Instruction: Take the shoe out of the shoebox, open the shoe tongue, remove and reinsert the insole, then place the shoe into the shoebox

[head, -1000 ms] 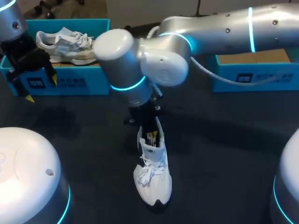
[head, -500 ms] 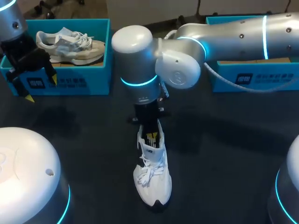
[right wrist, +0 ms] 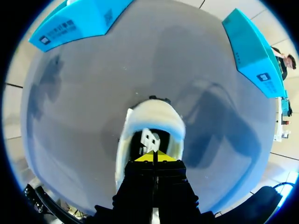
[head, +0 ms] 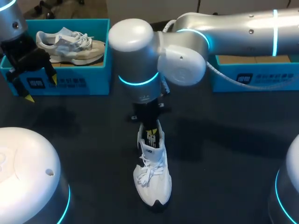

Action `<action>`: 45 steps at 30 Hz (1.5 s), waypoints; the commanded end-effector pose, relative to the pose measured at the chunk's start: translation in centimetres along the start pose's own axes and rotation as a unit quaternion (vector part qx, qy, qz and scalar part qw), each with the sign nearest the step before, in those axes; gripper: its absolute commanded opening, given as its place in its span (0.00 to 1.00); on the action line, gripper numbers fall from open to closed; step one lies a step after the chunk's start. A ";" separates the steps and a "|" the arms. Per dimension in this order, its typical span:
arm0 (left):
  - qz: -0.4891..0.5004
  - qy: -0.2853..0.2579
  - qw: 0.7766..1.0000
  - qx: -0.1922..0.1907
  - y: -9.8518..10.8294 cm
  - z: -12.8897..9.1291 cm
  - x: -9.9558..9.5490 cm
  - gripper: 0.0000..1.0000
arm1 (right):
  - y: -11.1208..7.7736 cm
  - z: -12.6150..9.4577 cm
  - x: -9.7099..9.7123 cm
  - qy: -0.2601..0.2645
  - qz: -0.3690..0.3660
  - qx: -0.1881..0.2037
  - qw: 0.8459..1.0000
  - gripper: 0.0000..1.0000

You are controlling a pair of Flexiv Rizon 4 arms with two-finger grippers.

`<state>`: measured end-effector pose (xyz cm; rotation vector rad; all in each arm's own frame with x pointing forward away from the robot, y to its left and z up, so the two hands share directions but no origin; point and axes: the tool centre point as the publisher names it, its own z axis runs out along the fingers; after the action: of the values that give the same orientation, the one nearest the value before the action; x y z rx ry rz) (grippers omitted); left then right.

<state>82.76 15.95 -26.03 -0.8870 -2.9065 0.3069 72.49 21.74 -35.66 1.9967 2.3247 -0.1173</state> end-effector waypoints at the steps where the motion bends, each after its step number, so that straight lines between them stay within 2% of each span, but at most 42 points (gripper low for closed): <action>1: 0.000 0.001 1.000 -0.001 0.0 0.0 0.0 1.00 | -0.4 0.3 -1.4 0.028 -0.007 0.007 1.000 0.00; 8: 0.000 0.001 1.000 -0.001 0.0 0.0 0.0 1.00 | -1.8 0.6 -0.6 0.035 0.000 0.024 0.999 0.00; 20: 0.000 0.001 1.000 -0.001 0.0 0.0 0.0 1.00 | -3.6 -0.3 1.4 0.024 0.022 0.043 0.999 0.02; 23: 0.000 0.001 1.000 -0.001 0.0 0.0 0.0 1.00 | -3.7 -0.5 2.0 0.016 0.026 0.052 0.998 0.32; 24: 0.000 0.001 1.000 -0.001 0.0 0.0 0.0 1.00 | -3.7 -0.5 2.1 0.014 0.027 0.055 0.998 0.40; 27: 0.000 0.001 1.000 -0.001 0.0 0.0 0.0 1.00 | -3.8 -0.5 2.3 0.013 0.028 0.055 0.998 0.52; 29: 0.000 0.001 1.000 -0.001 0.0 0.0 0.0 1.00 | -3.9 -0.5 2.4 0.015 0.030 0.053 0.998 0.73; 32: 0.000 0.001 1.000 -0.001 0.0 0.0 0.0 1.00 | -4.0 -0.4 2.2 0.018 0.033 0.054 0.998 0.96; 33: 0.000 0.001 1.000 -0.001 0.0 0.0 0.0 1.00 | -4.0 -0.4 2.2 0.017 0.034 0.056 0.998 1.00; 45: 0.000 0.001 1.000 -0.001 0.0 0.0 0.0 1.00 | -5.0 -1.0 1.7 0.019 0.053 0.042 0.998 1.00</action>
<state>82.76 15.95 -26.03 -0.8870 -2.9065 0.3068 67.96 23.05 -35.34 2.1784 2.2743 -0.1951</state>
